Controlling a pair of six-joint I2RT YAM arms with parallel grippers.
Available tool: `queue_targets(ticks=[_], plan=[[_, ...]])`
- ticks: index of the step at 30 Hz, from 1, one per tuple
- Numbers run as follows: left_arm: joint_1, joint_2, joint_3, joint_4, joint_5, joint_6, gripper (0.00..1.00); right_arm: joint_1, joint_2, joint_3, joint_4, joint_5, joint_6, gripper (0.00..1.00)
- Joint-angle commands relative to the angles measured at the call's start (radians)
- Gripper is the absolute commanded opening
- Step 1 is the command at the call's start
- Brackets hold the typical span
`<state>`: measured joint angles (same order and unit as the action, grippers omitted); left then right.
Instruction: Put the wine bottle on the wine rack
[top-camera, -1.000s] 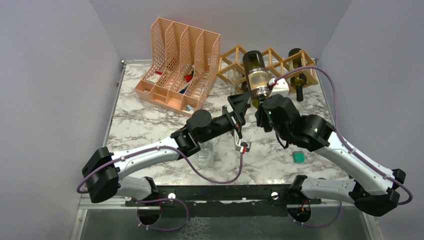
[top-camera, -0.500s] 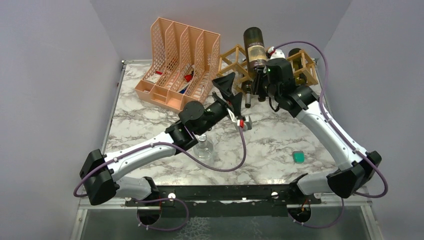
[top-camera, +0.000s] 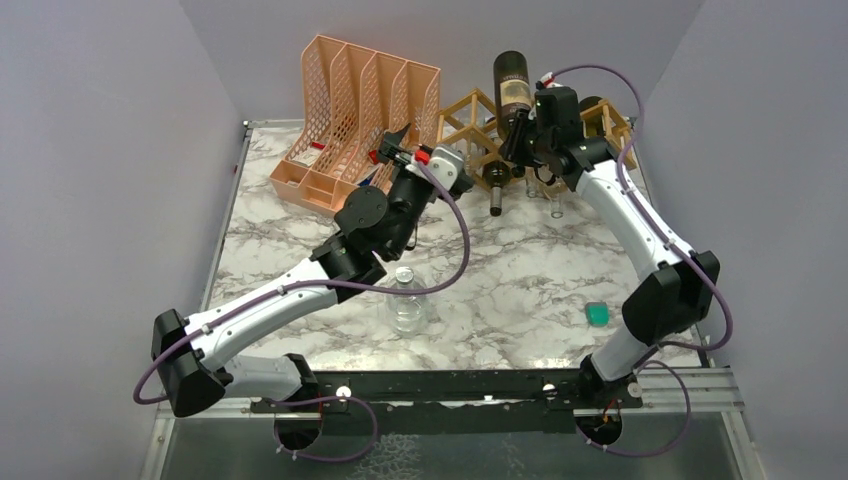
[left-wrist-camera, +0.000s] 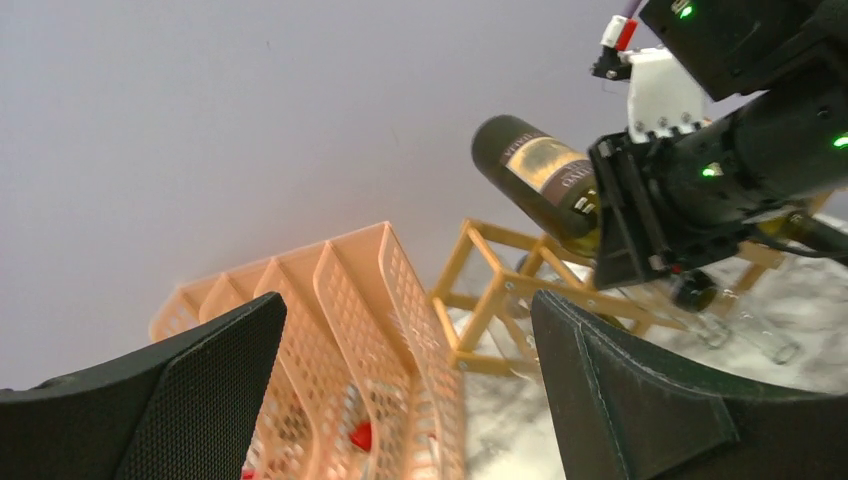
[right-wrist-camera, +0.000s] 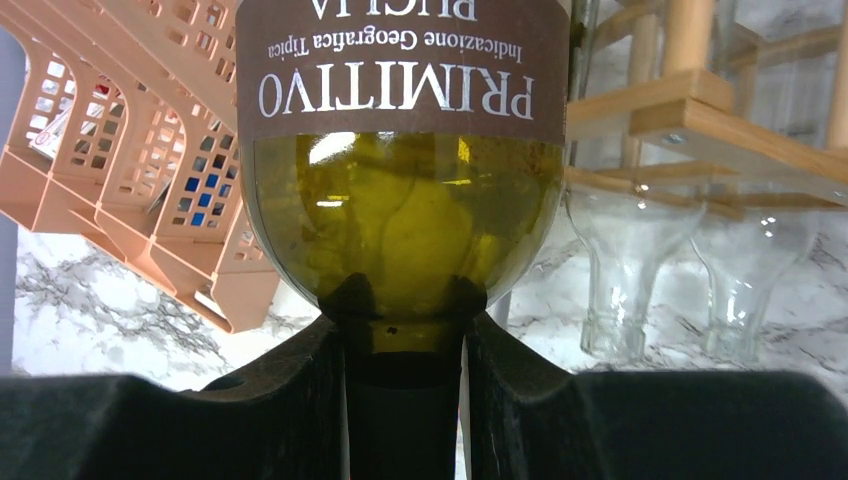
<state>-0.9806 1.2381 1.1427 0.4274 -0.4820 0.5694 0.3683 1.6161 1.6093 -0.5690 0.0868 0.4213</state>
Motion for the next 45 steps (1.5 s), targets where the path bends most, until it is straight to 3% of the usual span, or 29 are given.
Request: queue_targets(ticks=[1, 12, 26, 35, 41, 45], plan=[[0.004, -0.061, 0.062, -0.197, -0.093, -0.315, 0.99, -0.009, 0.060, 0.114, 0.144, -0.073, 0.012, 0.01], [0.021, -0.130, 0.091, -0.474, -0.050, -0.553, 0.99, -0.011, 0.139, 0.133, 0.170, -0.026, 0.068, 0.01], [0.024, -0.173, 0.058, -0.538, -0.049, -0.599, 0.99, -0.012, 0.151, 0.089, 0.139, -0.013, 0.087, 0.01], [0.025, -0.175, 0.051, -0.534, -0.050, -0.601, 0.99, -0.012, 0.127, 0.032, 0.111, 0.004, 0.091, 0.25], [0.028, -0.169, 0.050, -0.529, -0.052, -0.596, 0.99, -0.012, 0.111, 0.005, 0.115, 0.018, 0.084, 0.52], [0.030, -0.168, 0.050, -0.518, -0.061, -0.578, 0.99, -0.011, 0.075, -0.022, 0.135, 0.028, 0.068, 0.64]])
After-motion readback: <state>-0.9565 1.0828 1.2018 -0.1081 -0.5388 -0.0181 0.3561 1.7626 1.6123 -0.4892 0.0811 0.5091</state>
